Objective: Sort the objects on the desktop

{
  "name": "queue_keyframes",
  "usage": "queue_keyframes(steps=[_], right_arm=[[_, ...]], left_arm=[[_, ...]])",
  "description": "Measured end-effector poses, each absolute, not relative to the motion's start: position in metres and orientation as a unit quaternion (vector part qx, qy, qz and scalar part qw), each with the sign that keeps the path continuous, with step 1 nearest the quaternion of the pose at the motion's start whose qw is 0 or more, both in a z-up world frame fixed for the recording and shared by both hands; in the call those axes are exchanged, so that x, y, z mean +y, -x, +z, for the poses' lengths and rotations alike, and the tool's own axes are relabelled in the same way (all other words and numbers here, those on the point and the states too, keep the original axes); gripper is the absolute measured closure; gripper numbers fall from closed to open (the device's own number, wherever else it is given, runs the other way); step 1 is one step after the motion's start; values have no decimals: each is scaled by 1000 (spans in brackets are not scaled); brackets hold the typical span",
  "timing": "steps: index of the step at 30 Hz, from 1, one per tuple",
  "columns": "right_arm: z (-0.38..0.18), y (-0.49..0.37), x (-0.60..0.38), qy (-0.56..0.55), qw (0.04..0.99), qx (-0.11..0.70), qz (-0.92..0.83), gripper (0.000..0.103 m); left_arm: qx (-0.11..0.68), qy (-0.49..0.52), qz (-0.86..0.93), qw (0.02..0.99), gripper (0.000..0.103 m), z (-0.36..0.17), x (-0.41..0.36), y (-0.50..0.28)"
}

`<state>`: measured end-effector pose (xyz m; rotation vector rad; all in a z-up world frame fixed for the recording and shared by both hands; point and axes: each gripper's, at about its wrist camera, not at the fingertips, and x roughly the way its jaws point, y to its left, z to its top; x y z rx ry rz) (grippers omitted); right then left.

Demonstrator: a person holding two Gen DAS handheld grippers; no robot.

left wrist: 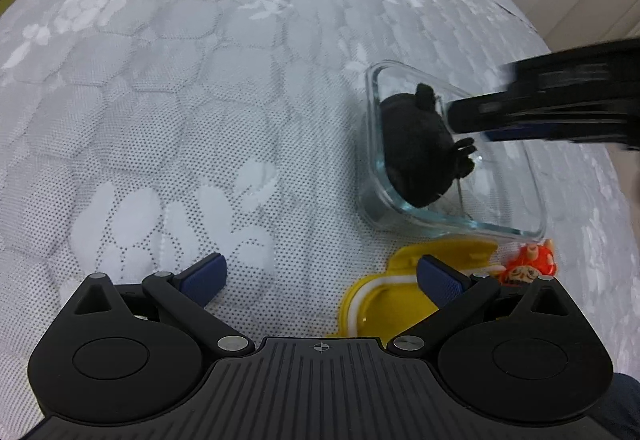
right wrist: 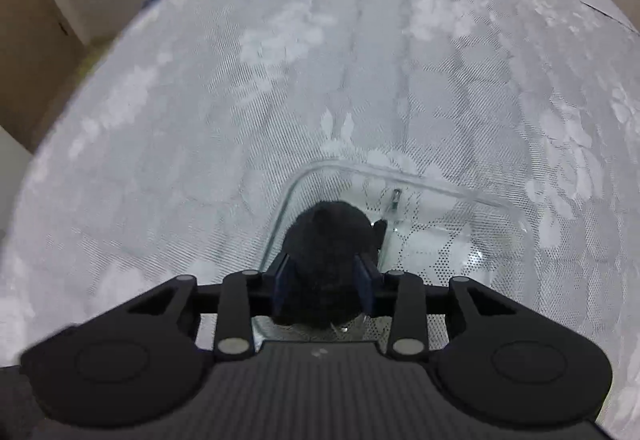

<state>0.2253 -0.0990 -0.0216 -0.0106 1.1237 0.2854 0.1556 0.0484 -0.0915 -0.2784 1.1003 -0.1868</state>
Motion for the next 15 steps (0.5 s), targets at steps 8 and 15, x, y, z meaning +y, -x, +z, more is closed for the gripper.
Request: queue_keyframes(steps=[8, 15], right_arm=[[21, -152, -168, 38, 874, 466, 132, 49], [-13, -64, -166, 134, 853, 457, 212, 35]], left_arm=[[503, 124, -118, 847, 0, -86, 33, -150], [488, 101, -94, 862, 0, -77, 15, -134]])
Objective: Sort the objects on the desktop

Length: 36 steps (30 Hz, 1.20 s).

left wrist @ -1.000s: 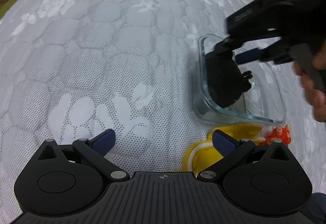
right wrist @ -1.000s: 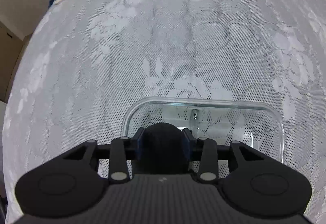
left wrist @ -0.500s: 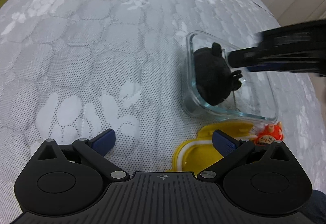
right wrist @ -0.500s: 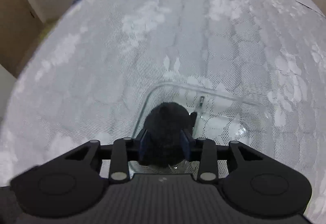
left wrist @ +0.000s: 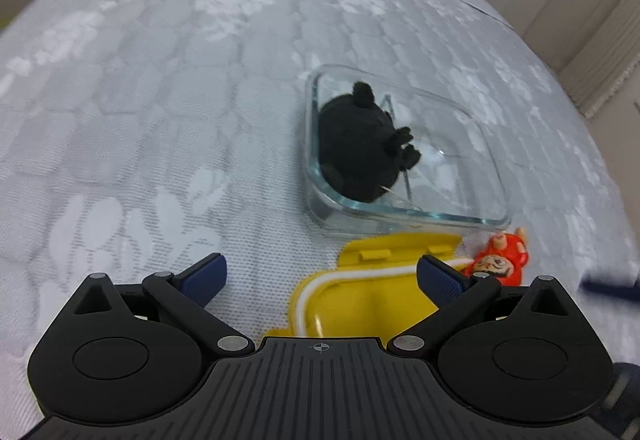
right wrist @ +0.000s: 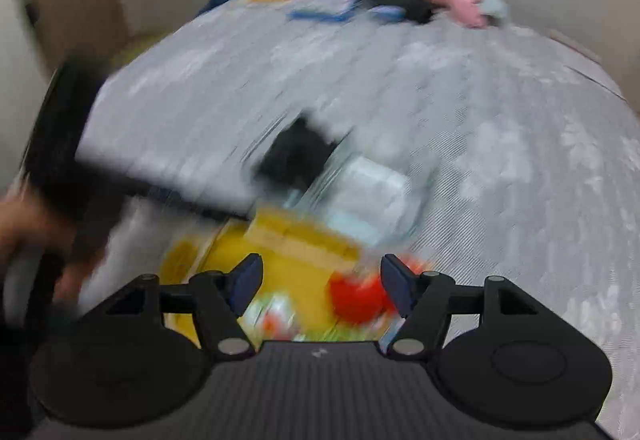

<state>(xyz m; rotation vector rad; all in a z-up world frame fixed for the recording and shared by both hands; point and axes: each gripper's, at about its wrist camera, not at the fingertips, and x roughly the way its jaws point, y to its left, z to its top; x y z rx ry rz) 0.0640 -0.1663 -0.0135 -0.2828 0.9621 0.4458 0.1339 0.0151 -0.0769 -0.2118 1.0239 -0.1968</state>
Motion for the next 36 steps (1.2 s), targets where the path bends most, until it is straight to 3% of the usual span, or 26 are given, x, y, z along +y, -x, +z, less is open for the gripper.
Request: queue_keyframes(steps=[10, 16, 26, 36], right_arm=[[-90, -49, -126, 258, 817, 455, 244, 38], [-95, -72, -149, 157, 818, 506, 225, 52], [-44, -80, -181, 74, 820, 532, 198, 53], [42, -133, -195, 26, 870, 465, 160, 53]], left_arm=[[474, 84, -98, 871, 0, -72, 7, -125], [492, 76, -107, 861, 0, -80, 6, -132], [497, 81, -164, 848, 0, -79, 0, -128], [509, 91, -163, 840, 0, -84, 1, -130]])
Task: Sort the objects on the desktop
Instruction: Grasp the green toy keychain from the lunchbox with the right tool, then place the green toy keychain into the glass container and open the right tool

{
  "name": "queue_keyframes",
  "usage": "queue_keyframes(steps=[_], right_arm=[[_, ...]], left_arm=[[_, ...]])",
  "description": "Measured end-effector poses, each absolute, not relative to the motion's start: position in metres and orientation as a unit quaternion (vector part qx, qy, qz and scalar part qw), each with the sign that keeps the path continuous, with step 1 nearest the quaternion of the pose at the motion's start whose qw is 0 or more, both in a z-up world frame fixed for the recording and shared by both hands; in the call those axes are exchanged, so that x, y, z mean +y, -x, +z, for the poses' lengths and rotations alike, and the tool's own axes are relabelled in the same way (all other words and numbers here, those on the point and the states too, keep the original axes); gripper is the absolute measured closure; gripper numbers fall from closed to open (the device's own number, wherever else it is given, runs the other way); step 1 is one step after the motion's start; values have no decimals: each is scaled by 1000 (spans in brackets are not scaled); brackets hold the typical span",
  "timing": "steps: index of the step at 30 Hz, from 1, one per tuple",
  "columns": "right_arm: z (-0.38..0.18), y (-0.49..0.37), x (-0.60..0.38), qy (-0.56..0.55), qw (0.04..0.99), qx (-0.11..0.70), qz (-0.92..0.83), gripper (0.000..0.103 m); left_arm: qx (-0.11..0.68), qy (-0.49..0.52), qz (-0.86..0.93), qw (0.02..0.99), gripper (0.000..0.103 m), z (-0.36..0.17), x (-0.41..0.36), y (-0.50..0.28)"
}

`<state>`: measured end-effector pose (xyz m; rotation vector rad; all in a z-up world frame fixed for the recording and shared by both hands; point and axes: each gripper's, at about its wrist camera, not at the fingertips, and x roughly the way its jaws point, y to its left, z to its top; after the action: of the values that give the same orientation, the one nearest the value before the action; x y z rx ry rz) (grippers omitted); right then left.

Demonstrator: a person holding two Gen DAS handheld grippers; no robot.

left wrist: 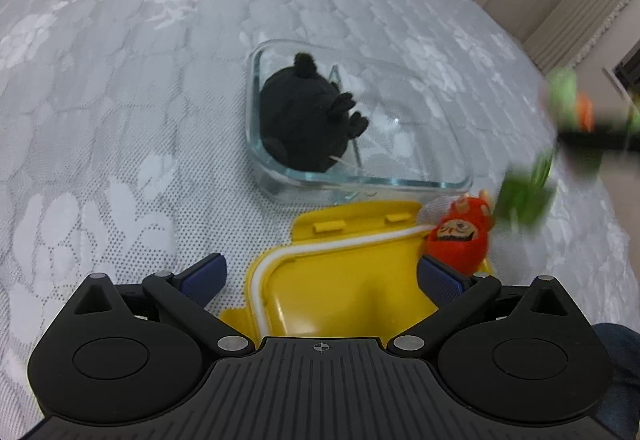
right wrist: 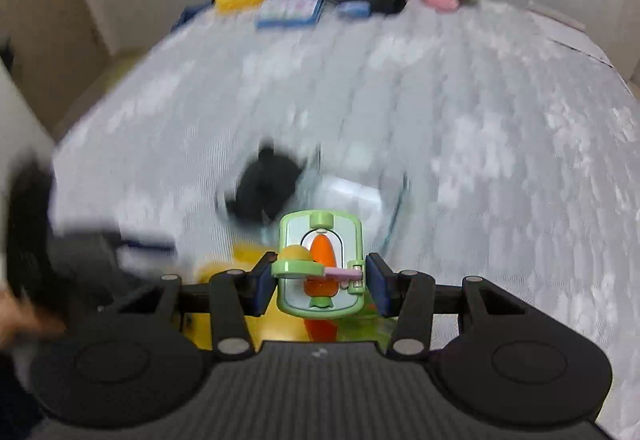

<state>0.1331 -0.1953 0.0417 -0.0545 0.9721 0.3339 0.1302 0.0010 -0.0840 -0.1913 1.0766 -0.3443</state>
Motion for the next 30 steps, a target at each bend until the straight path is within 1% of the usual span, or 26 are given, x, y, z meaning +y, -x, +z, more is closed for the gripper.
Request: queue_keyframes(steps=[4, 7, 11, 16, 20, 24, 27, 28, 30], right_arm=[[59, -167, -191, -23, 885, 439, 151, 53], [49, -191, -188, -46, 885, 444, 134, 53], [13, -214, -188, -98, 862, 485, 108, 53], [-36, -218, -192, -149, 827, 536, 85, 53], [-62, -215, -188, -144, 817, 553, 78, 53], [-76, -214, -185, -159, 807, 563, 84, 52], [-75, -216, -185, -177, 803, 562, 90, 48], [-74, -216, -186, -183, 803, 560, 92, 44], [-68, -217, -191, -191, 808, 549, 96, 43]], left_arm=[[513, 100, -158, 838, 0, -86, 5, -132], [518, 101, -157, 835, 0, -89, 6, -133], [525, 103, -155, 830, 0, -94, 8, -135], [531, 108, -153, 826, 0, -97, 9, -138], [534, 104, -156, 824, 0, -98, 8, -138], [538, 100, -155, 822, 0, -100, 7, -139], [541, 99, -152, 822, 0, -102, 6, -139], [541, 99, -152, 821, 0, -103, 6, -139], [542, 97, -152, 821, 0, -104, 6, -139]])
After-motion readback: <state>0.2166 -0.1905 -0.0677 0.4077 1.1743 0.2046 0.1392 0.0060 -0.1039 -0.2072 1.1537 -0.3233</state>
